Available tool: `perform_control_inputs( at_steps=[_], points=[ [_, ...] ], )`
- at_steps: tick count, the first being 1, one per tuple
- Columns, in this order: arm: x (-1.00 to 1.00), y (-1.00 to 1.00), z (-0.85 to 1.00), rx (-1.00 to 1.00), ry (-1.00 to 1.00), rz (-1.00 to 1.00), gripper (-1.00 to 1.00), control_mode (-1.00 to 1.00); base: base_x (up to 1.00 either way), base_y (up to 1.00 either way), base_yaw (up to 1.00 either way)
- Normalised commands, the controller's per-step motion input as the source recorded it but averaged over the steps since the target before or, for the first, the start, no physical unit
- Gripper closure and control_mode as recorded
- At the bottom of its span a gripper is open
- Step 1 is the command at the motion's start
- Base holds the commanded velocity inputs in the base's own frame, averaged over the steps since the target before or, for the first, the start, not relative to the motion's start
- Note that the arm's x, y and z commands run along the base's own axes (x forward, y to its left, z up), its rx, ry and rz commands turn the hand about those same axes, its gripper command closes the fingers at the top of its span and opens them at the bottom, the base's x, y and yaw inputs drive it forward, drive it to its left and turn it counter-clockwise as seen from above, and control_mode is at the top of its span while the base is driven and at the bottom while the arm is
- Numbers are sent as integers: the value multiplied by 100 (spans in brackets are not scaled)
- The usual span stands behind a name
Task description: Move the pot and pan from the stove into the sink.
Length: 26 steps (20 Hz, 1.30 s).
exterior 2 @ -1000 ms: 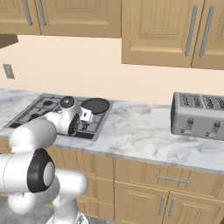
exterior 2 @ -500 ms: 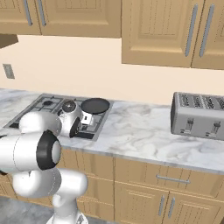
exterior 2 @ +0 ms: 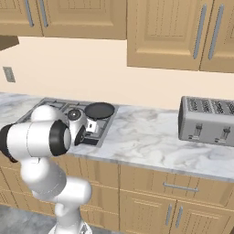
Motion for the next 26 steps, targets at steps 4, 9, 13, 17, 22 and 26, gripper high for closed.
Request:
perform_control_inputs(
  at_steps=[4, 9, 13, 17, 22, 26],
  points=[
    [23, 0, -23, 0, 0, 0, -100, -100, 0, 0, 0],
    [23, 0, -22, 0, 0, 0, -100, -100, 0, 0, 0],
    [21, 0, -19, 0, 0, 0, -100, -100, 0, 0, 0],
    [6, 0, -5, 0, 0, 0, 100, -100, 0, 0, 0],
    [0, 0, 0, 0, 0, 0, 100, -100, 0, 0, 0],
    [0, 0, 0, 0, 0, 0, 100, -100, 0, 0, 0]
  ],
)
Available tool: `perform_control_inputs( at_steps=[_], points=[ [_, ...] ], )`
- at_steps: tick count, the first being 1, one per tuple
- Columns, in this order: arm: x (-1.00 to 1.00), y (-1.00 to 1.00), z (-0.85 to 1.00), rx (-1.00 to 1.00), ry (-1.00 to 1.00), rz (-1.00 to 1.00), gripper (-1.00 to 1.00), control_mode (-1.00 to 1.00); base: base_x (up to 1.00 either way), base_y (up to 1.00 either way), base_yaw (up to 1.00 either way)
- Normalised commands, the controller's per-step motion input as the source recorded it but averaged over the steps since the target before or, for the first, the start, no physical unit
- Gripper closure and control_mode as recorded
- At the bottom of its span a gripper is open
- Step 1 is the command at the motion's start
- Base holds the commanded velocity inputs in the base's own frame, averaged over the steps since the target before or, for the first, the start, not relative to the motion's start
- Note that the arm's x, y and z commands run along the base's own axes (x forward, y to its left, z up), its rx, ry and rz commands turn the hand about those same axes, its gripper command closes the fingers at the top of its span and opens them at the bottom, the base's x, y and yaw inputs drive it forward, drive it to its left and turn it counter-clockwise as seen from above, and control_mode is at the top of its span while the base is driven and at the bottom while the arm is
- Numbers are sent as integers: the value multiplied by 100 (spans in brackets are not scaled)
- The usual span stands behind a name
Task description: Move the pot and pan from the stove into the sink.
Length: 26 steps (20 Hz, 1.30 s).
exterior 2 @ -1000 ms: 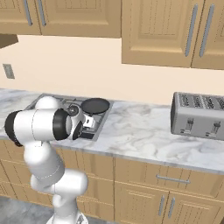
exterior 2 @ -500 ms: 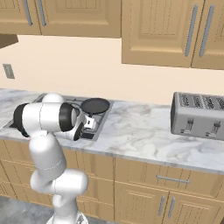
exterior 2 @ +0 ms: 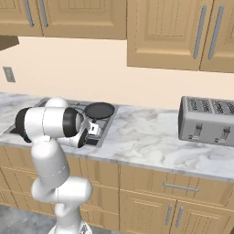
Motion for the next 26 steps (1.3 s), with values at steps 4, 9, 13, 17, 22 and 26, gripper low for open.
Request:
perform_control_inputs(
  at_steps=[4, 9, 13, 17, 22, 26],
  points=[
    [0, 0, 1, 0, 0, 0, 100, -100, 0, 0, 0],
    [0, 0, 38, 1, 0, 0, 100, -100, 0, 0, 0],
    [1, 0, 77, 1, 0, 0, 100, -100, 0, 0, 0],
    [-1, 0, 86, 0, 1, 0, 100, -100, 0, 0, 0],
    [-21, -8, 90, 0, 4, 0, 100, -100, 0, 0, 0],
    [-61, -19, 69, -2, 1, 0, 100, -100, 0, 0, 0]
  ],
)
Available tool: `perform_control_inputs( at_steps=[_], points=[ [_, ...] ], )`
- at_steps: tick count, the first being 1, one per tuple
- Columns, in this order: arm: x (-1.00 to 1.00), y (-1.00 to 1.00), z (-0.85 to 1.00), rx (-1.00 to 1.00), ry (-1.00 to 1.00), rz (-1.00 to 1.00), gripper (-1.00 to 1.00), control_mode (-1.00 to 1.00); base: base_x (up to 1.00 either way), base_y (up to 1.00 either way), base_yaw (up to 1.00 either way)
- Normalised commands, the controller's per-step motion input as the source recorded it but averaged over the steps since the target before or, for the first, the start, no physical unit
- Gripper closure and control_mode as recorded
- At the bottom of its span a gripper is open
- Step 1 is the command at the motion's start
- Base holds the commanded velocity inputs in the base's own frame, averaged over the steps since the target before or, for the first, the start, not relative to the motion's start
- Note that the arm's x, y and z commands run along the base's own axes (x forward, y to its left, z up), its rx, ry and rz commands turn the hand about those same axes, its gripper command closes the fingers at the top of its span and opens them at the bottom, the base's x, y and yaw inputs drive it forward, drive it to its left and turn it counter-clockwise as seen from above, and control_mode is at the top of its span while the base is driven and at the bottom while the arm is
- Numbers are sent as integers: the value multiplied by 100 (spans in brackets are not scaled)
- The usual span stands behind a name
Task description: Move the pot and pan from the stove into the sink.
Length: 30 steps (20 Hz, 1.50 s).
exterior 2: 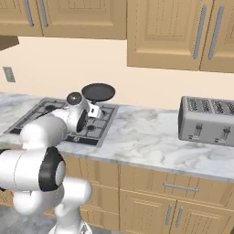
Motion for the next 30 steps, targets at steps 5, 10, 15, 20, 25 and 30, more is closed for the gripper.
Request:
perform_control_inputs(
  at_steps=[5, 10, 15, 20, 25, 30],
  points=[
    [-85, -24, 54, -1, 0, 0, 100, -100, 0, 0, 0],
    [-98, -26, 41, -1, -3, 1, 100, -100, 0, 0, 0],
    [-100, -17, 39, -4, -3, 8, 100, -100, 0, 0, 0],
    [-100, -14, 35, -7, -1, 10, 100, -100, 0, 0, 0],
    [-100, -14, 28, -6, -1, 13, 100, -100, 0, 0, 0],
    [-100, -12, 21, -4, -1, 14, 100, -100, 0, 0, 0]
  ],
)
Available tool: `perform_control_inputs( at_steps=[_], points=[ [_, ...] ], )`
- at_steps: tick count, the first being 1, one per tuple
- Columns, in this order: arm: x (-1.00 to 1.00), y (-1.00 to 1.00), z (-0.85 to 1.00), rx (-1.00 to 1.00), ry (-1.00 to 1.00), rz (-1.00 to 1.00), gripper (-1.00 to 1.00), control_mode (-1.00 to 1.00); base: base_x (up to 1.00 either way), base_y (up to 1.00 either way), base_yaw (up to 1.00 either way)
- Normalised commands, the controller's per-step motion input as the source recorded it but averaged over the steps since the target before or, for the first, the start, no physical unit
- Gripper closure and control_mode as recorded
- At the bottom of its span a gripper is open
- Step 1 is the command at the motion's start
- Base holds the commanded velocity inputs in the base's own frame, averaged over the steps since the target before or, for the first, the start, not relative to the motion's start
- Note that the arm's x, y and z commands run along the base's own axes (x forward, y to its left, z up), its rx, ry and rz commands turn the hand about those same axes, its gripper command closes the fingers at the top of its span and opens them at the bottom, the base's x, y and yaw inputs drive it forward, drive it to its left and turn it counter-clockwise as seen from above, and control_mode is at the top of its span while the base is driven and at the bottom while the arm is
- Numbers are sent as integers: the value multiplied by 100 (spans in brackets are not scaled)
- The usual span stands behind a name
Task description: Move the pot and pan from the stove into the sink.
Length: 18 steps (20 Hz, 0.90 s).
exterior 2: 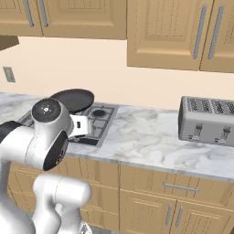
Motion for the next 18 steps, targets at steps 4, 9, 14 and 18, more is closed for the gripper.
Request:
perform_control_inputs(
  at_steps=[4, 9, 14, 18],
  points=[
    [-94, -16, 3, 0, -11, 13, 100, -100, 0, 0, 0],
    [-65, -12, 0, 0, -21, 11, 100, -100, 0, 0, 0],
    [-5, 0, 0, 0, -7, 0, 100, -100, 0, 0, 0],
    [-9, 0, -2, 0, 0, 0, 100, -100, 0, 0, 0]
  ],
)
